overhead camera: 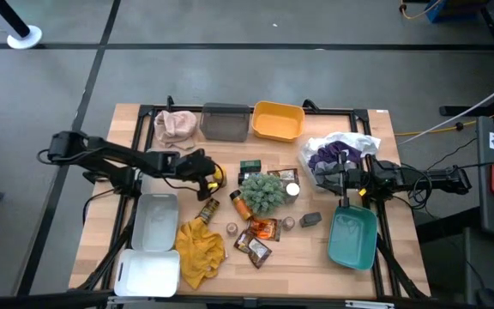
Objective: Sort spices by type
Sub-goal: Put the yellow spice bottle into the transparent bin
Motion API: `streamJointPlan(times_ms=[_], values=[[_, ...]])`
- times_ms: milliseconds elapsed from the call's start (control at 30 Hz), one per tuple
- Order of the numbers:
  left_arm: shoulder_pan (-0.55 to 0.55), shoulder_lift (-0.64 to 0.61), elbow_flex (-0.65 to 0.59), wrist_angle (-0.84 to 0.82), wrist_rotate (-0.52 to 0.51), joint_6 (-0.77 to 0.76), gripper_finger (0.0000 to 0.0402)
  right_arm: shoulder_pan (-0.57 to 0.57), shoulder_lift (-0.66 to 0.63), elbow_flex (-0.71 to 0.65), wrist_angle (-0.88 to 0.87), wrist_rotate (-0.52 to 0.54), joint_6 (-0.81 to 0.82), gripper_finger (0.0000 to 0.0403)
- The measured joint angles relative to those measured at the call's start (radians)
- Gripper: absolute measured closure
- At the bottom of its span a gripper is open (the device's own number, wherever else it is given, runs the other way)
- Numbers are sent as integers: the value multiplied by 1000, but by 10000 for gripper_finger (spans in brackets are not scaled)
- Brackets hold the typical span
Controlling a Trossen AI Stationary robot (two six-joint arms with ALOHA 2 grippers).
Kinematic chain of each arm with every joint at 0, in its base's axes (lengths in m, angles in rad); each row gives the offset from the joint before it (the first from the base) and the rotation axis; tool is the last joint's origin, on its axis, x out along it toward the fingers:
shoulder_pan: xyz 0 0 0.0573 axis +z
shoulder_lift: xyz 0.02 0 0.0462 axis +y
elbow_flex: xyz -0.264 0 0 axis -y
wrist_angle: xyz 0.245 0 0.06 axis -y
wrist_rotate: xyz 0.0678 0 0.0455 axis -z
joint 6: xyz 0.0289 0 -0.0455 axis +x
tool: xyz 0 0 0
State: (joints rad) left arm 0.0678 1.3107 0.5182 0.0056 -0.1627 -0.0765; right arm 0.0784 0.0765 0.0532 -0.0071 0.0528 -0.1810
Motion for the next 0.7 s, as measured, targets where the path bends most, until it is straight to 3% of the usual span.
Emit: streamJointPlan(times_ms=[533,700], values=[[20,73,0,96,1,10,129,0,0,0,-21,0,0,244],[20,73,0,115,2,13,171,0,0,0,-21,0,0,244]])
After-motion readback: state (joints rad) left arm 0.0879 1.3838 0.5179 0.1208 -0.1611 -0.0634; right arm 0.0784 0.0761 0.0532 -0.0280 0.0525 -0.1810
